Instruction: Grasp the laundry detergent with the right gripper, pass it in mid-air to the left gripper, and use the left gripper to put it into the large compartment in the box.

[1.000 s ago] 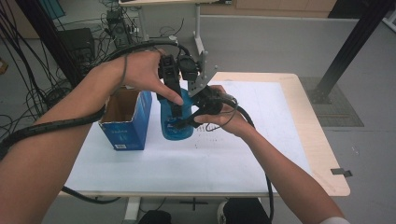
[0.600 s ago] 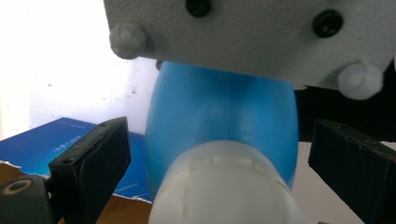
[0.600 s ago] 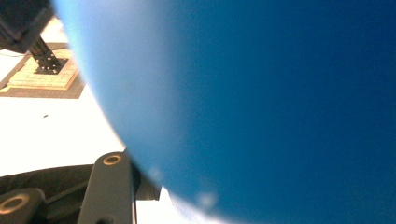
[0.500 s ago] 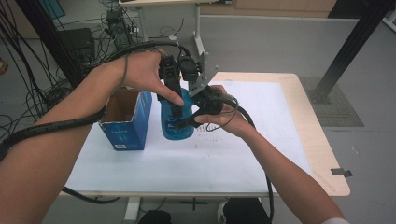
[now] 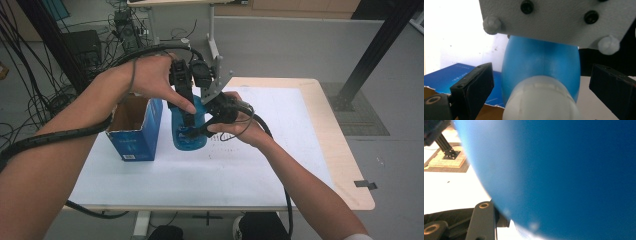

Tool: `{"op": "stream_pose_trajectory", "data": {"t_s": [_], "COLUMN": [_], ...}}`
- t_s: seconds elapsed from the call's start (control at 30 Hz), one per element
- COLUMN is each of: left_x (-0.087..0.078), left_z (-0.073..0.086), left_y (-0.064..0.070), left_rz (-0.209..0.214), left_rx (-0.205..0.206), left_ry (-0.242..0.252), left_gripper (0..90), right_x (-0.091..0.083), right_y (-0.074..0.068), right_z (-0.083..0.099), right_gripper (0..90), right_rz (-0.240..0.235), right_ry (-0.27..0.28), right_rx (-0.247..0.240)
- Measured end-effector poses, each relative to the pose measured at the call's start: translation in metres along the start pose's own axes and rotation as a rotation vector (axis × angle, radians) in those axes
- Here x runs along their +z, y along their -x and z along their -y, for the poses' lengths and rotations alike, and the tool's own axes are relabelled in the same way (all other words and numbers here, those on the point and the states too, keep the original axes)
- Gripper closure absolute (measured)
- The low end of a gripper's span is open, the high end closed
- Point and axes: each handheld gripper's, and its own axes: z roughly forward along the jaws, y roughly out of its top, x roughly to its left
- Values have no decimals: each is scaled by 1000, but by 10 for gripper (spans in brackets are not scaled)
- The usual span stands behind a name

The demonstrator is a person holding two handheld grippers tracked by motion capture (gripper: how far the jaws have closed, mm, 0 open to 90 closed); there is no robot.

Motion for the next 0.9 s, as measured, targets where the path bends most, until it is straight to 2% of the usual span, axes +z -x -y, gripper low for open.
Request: {"op": "stream_pose_trajectory", "data": {"t_s": [0.9], "left_x": [-1], "left_z": [1], "left_y": [2], "left_rz": [-3], "left_rx": [-1], "left_ry": [-3], "left_gripper": [66], "right_x": [1], "right_y": [-1], "right_z": [0], "right_gripper": [428], "right_rz": [0], "right_ry": [5], "right_rx": [-3]}}
